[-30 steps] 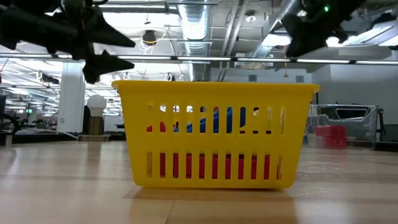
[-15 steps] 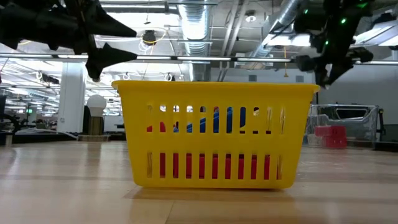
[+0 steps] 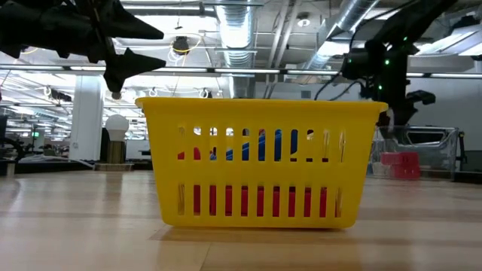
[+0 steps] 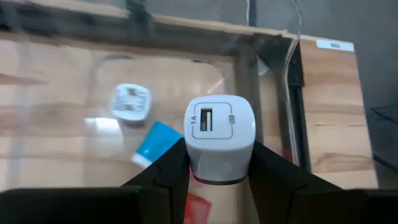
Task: Pick & Place Office items
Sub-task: Put the white charger adapter into the transparent bin, then return to Home Position
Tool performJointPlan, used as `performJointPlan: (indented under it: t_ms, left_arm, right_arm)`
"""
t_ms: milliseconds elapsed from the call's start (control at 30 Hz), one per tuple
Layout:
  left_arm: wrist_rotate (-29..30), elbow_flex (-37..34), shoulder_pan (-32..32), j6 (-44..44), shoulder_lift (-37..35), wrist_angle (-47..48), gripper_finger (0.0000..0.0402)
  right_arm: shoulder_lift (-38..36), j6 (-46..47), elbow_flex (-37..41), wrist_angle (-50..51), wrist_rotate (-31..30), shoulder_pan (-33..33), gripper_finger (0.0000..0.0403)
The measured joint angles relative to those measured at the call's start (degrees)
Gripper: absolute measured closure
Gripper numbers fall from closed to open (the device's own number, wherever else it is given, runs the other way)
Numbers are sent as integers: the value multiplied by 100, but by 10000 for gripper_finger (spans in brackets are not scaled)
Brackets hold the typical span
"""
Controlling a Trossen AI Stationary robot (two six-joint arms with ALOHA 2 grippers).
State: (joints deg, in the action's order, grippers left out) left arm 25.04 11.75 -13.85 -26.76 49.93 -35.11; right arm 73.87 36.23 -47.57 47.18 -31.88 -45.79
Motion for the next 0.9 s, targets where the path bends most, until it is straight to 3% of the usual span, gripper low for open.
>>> performJointPlan:
  t_ms: [433,900]
  left_arm:
    - [0,0,9,88,0,-23,149]
    - [-2,1,9,260,0,21,149]
  right_arm:
    - [583,-629,-59,-535,182,-329,272]
    - [550,-896,-59,-724,199,-305,162]
